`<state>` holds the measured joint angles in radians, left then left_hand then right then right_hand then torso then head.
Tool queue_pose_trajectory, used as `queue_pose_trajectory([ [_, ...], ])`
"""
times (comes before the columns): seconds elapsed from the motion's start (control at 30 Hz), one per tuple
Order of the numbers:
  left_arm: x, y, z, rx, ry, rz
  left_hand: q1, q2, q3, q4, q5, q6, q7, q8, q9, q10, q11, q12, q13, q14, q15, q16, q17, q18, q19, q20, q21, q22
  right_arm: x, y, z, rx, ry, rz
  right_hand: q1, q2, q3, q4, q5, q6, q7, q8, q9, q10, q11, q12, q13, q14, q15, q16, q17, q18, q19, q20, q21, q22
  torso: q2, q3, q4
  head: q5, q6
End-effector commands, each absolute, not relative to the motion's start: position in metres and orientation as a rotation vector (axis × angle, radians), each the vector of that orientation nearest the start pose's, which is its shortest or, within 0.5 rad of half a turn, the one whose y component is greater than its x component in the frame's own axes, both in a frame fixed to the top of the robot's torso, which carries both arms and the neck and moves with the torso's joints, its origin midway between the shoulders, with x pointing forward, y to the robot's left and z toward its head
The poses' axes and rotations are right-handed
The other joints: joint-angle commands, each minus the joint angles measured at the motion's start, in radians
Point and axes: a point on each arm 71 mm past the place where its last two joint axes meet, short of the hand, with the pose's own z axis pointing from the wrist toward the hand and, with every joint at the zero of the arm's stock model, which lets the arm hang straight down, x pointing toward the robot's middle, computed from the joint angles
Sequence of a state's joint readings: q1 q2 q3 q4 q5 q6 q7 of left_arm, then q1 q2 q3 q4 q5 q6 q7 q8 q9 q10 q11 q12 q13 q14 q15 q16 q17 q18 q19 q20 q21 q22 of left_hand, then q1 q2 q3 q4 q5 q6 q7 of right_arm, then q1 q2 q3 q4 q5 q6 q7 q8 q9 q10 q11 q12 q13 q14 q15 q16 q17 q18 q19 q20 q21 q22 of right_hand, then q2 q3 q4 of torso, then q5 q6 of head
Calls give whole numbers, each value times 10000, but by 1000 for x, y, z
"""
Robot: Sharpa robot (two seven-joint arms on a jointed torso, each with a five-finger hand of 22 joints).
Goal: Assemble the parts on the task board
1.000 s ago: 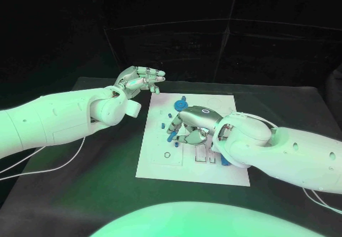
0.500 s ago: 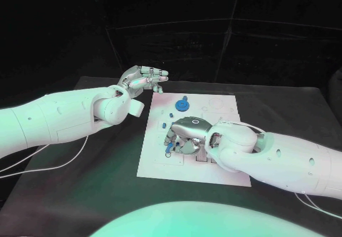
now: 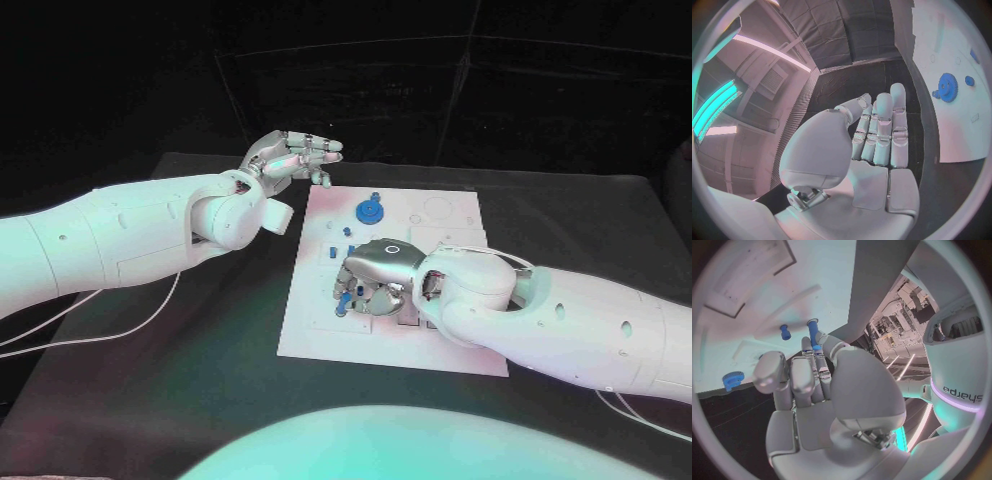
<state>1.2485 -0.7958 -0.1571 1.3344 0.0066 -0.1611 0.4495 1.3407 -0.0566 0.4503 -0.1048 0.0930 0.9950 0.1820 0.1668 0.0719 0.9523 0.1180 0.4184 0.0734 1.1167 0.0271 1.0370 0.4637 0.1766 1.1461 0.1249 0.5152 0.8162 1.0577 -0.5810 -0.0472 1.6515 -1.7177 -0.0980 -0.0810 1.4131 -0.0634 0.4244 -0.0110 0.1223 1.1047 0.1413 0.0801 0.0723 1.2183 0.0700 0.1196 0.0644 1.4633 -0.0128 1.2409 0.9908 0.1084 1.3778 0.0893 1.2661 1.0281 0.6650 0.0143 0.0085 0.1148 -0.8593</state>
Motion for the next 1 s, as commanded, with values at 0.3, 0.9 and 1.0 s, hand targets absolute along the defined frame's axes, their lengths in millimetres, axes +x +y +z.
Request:
queue_pose_trajectory([
  [0.3,515,237,-201,-10584,14590,-15485,-103,0,17,-25,38,-47,13,54,-13,-33,-15,69,-16,-61,17,-57,-26,53,-73,-12,-50,-23,389,-27,-236,-7333,17685,8930,-60,-109,49,-8,67,61,45,39,10,61,13,-41,11,188,-28,30,-38,-51,-14,-12,16,-18,-3,-7,0,11,-27],
  [0.9,515,238,-201,-10598,14608,-15473,-103,0,17,-25,38,-47,13,54,-13,-33,-15,69,-16,-61,17,-57,-26,53,-73,-12,-50,-23,386,-19,-236,-7267,17201,9239,-808,-815,-298,205,460,-1238,392,-189,-85,-821,375,-504,-10,88,255,-75,-325,-6,-189,224,-164,-303,-3,-5,-2,38,-40],
  [1.0,515,238,-201,-10600,14610,-15469,-103,0,17,-25,38,-47,13,54,-13,-33,-15,69,-16,-61,17,-57,-26,53,-73,-12,-50,-23,385,-19,-235,-7200,17136,9408,-886,-859,-415,244,471,-1310,408,-179,-75,-872,389,-479,1,82,270,-72,-340,0,-198,247,-171,-313,0,-4,-2,40,-40],
])
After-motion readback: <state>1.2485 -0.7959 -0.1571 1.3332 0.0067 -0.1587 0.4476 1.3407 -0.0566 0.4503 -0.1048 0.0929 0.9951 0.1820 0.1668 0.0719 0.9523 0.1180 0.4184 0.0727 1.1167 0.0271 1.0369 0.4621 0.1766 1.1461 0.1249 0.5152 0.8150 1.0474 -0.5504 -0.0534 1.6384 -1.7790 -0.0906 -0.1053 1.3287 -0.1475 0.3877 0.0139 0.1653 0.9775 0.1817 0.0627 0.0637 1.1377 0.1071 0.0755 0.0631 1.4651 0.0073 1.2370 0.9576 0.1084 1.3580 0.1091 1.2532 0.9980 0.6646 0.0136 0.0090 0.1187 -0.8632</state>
